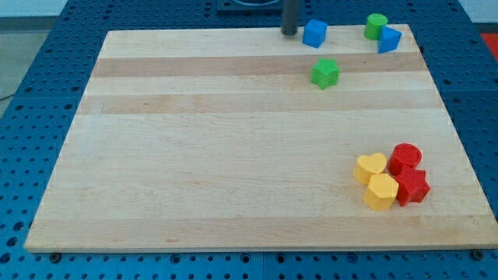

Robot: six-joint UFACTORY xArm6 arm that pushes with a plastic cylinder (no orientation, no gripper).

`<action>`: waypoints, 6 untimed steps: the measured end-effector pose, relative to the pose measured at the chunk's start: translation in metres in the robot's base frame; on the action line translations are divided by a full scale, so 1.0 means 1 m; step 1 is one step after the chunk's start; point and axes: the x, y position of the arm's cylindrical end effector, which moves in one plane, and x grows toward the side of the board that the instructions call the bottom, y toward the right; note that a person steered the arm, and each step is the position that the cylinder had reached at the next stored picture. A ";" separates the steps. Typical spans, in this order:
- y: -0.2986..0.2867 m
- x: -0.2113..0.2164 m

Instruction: Move the blue cube closer to the green circle

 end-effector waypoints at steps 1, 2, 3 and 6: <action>-0.048 0.008; -0.016 0.020; 0.058 0.020; 0.055 0.049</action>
